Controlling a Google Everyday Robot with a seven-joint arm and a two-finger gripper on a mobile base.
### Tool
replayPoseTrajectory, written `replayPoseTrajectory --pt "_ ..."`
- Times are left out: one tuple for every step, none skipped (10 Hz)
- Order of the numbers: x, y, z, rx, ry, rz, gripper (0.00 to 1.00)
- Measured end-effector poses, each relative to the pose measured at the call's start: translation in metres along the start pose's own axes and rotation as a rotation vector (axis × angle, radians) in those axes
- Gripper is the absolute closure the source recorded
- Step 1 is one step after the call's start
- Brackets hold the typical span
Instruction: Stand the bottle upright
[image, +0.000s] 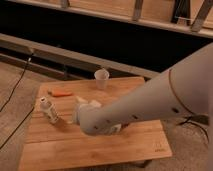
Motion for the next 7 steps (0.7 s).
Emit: replayPoseTrajectory --pt "0.005 0.002 -0.006 -0.003 0.021 -0.029 0.30" --pt "0.012 0.004 -0.012 -0.009 0.042 -0.052 0.30" --pt "0.018 0.006 -0.015 -0.014 0.056 -0.065 0.30" --pt "0.026 0.008 -0.018 -0.022 0.071 -0.079 0.30" --pt "0.029 0.011 -0.019 -0.029 0.076 -0.087 0.30" --pt "0.030 0.012 -0.020 -0.033 0.078 -0.092 0.30" --pt "0.029 0.013 -0.019 -0.036 0.078 -0.095 0.30"
